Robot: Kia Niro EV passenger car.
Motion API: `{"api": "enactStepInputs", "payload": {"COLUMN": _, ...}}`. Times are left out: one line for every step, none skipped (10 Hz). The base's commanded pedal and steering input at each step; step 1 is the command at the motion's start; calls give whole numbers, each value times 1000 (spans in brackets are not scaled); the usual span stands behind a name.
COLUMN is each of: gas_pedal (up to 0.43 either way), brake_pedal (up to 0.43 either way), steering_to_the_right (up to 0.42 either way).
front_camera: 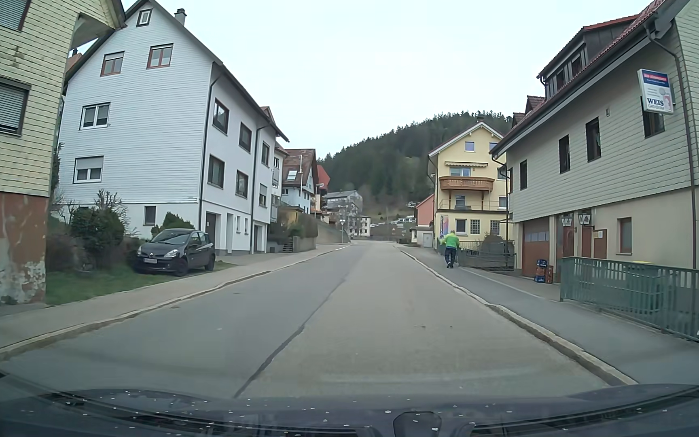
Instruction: Follow the waypoints while adhering to traffic rules and regulations
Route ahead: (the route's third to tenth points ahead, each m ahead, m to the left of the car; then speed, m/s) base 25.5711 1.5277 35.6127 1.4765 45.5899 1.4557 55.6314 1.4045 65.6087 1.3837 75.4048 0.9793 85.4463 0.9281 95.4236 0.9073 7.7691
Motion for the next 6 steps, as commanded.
{"api": "enactStepInputs", "payload": {"gas_pedal": 150, "brake_pedal": 0, "steering_to_the_right": 13}}
{"api": "enactStepInputs", "payload": {"gas_pedal": 150, "brake_pedal": 0, "steering_to_the_right": 12}}
{"api": "enactStepInputs", "payload": {"gas_pedal": 150, "brake_pedal": 0, "steering_to_the_right": 10}}
{"api": "enactStepInputs", "payload": {"gas_pedal": 138, "brake_pedal": 0, "steering_to_the_right": 8}}
{"api": "enactStepInputs", "payload": {"gas_pedal": 110, "brake_pedal": 0, "steering_to_the_right": 5}}
{"api": "enactStepInputs", "payload": {"gas_pedal": 98, "brake_pedal": 0, "steering_to_the_right": 4}}
